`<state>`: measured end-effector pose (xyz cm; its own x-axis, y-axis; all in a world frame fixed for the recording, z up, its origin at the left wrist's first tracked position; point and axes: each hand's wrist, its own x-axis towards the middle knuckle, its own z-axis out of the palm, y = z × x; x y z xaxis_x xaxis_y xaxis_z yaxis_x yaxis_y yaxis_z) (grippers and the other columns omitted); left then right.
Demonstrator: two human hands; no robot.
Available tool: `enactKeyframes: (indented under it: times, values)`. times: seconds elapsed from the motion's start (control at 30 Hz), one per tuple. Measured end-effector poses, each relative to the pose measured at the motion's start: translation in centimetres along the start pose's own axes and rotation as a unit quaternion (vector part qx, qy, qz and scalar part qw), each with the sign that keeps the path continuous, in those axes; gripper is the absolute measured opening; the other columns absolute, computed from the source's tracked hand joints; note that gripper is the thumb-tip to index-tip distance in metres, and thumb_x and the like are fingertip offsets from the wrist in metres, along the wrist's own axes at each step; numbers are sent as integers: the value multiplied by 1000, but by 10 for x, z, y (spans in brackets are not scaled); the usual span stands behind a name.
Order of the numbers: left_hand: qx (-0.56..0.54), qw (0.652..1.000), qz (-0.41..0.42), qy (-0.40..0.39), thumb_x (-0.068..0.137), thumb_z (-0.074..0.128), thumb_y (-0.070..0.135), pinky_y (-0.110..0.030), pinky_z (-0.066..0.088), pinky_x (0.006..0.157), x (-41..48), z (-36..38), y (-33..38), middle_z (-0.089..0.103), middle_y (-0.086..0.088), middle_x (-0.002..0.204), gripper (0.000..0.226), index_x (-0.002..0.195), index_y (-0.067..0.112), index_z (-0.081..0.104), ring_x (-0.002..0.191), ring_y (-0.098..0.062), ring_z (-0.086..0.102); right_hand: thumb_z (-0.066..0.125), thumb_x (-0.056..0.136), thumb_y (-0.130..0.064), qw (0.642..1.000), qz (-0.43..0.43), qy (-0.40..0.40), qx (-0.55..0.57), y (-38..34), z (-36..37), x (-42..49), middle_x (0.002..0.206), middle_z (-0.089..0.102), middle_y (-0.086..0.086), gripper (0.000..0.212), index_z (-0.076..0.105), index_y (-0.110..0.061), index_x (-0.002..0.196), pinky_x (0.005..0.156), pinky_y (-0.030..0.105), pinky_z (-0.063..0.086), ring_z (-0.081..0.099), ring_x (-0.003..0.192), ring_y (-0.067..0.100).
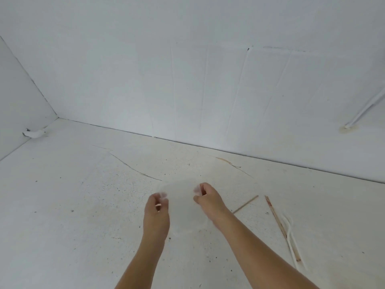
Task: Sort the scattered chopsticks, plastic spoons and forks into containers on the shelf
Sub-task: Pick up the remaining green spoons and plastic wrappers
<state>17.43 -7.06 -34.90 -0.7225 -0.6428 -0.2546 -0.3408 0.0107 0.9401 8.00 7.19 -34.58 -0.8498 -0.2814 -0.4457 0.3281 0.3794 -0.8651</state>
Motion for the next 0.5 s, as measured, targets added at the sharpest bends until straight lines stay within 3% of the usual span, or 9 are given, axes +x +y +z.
enactKeyframes:
  times: [0.07, 0.1, 0.17, 0.23, 0.33, 0.4, 0.5]
  values:
    - [16, 991, 113, -66, 110, 42, 29, -19, 49, 75, -16, -9, 0, 57, 2, 97, 10, 108, 25, 52, 84, -3, 55, 46, 102, -25, 999, -24, -39, 1, 8, -5, -25, 133, 44, -15, 37, 48, -31, 138, 102, 35, 40, 46, 122, 9]
    - [29, 986, 137, -95, 111, 38, 25, -16, 49, 77, -24, -10, -4, 55, 4, 98, 10, 111, 23, 48, 85, 1, 54, 41, 106, -31, 999, -13, -47, -17, 14, -5, -38, 146, 30, -16, 51, 28, -34, 155, 112, 35, 32, 33, 138, 9]
    - [57, 979, 142, -135, 111, 35, 19, -12, 48, 83, -34, -5, -17, 54, 10, 110, 12, 121, 20, 40, 99, 8, 56, 34, 111, -39, 998, 2, -51, -26, 19, -2, -55, 161, 18, -7, 61, 4, -28, 163, 116, 33, 25, 23, 148, 13]
    - [74, 979, 120, -148, 111, 35, 20, -14, 51, 85, -38, 1, -25, 52, 12, 125, 25, 135, 22, 30, 114, 4, 57, 32, 111, -42, 998, 15, -53, -23, 17, 0, -62, 165, 26, 7, 60, 7, -22, 162, 117, 34, 30, 31, 148, 19]
    - [109, 980, 111, -125, 110, 35, 13, -23, 49, 74, -37, 3, -15, 60, 4, 118, 33, 137, 31, 28, 103, -13, 65, 41, 108, -39, 999, 11, -45, -27, 5, -3, -61, 147, 51, 3, 53, 27, -18, 155, 113, 41, 41, 52, 135, 19]
    - [157, 970, 137, -128, 104, 39, 2, -30, 46, 69, -37, 0, 5, 65, 0, 102, 48, 137, 36, 33, 88, -16, 65, 57, 93, -41, 1000, -20, -20, -1, -5, -21, -65, 128, 64, -4, 50, 47, -29, 140, 105, 42, 52, 66, 113, 14]
    - [250, 919, 172, -252, 98, 43, -3, -29, 49, 75, -40, 13, 53, 67, 1, 91, 63, 125, 54, 42, 83, -14, 64, 64, 84, -34, 994, -88, 69, 12, -16, -87, -98, 106, 69, -2, 27, 63, -41, 111, 78, 36, 58, 73, 85, 20]
